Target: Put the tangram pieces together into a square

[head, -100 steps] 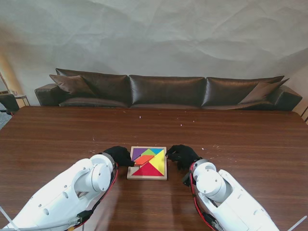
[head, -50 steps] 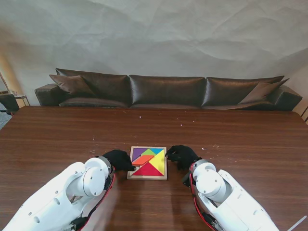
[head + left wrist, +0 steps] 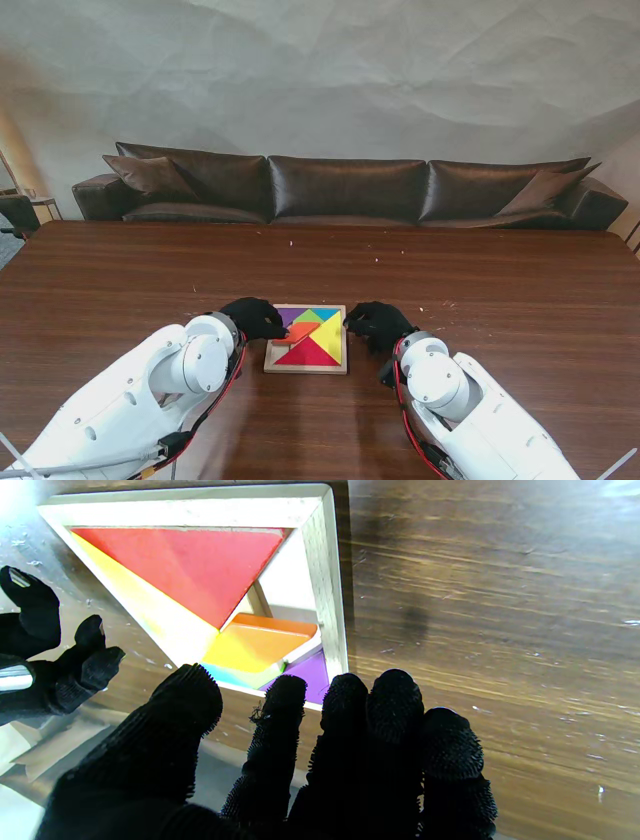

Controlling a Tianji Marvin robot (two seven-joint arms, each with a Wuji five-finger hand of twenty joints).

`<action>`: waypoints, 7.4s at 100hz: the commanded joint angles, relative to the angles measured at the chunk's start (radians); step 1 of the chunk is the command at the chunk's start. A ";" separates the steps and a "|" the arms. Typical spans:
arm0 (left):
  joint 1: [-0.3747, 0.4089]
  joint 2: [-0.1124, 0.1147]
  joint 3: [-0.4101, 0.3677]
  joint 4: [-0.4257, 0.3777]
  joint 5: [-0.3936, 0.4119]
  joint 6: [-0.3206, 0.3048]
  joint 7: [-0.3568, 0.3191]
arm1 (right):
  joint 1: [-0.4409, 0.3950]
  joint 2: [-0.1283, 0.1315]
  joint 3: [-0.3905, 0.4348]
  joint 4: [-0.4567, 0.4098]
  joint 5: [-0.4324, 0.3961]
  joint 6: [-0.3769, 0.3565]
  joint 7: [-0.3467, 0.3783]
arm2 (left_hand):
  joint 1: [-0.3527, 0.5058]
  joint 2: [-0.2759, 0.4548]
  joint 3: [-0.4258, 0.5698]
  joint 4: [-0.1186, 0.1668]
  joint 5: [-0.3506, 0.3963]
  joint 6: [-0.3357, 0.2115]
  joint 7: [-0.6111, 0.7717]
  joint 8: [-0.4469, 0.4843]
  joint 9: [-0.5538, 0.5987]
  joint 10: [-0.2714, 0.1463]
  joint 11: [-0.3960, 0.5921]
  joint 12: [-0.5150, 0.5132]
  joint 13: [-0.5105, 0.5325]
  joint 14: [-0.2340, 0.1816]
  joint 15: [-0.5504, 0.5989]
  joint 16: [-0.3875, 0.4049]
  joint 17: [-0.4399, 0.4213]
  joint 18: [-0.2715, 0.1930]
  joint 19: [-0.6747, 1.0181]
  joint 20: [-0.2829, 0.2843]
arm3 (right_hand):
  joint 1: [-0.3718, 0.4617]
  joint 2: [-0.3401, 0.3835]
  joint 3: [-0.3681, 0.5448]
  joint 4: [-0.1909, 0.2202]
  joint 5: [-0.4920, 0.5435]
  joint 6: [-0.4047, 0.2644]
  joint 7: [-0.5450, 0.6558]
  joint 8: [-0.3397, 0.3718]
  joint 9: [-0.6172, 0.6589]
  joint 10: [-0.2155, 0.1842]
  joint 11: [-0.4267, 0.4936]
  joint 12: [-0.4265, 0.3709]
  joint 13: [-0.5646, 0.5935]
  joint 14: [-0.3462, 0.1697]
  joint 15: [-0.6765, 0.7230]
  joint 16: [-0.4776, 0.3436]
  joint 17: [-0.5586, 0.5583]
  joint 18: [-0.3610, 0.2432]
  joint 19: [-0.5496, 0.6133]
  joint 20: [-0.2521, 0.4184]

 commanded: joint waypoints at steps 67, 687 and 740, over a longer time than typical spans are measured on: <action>0.013 -0.005 0.014 -0.016 0.018 0.010 -0.045 | -0.001 -0.003 -0.003 0.001 0.002 -0.001 0.017 | -0.010 0.045 -0.032 0.030 -0.045 -0.013 -0.017 -0.048 0.004 0.020 -0.003 -0.006 -0.001 0.035 -0.003 -0.003 -0.019 -0.001 0.008 0.011 | -0.007 0.022 -0.020 0.030 -0.019 0.002 0.015 -0.005 -0.027 0.021 0.014 -0.013 -0.022 0.004 0.016 -0.005 -0.143 0.012 0.033 0.029; -0.157 0.011 0.036 0.183 -0.087 -0.369 -0.157 | 0.002 -0.003 -0.005 0.005 0.007 0.001 0.023 | 0.021 0.123 -0.076 0.044 -0.147 -0.092 -0.054 -0.193 -0.056 0.028 -0.040 -0.032 -0.075 0.035 -0.050 -0.002 -0.104 -0.028 -0.046 0.048 | -0.008 0.025 -0.022 0.030 -0.019 0.004 0.015 -0.005 -0.026 0.020 0.016 -0.013 -0.022 0.005 0.018 -0.005 -0.143 0.010 0.035 0.029; -0.177 0.019 0.073 0.192 -0.119 -0.372 -0.204 | 0.001 -0.002 -0.002 0.005 0.007 0.004 0.024 | 0.018 0.131 -0.079 0.043 -0.005 -0.082 0.038 -0.108 -0.044 0.026 -0.032 -0.024 -0.067 0.038 -0.039 0.000 -0.101 -0.022 -0.043 0.049 | -0.007 0.025 -0.023 0.030 -0.018 0.005 0.015 -0.006 -0.027 0.021 0.016 -0.013 -0.023 0.006 0.018 -0.005 -0.144 0.012 0.035 0.029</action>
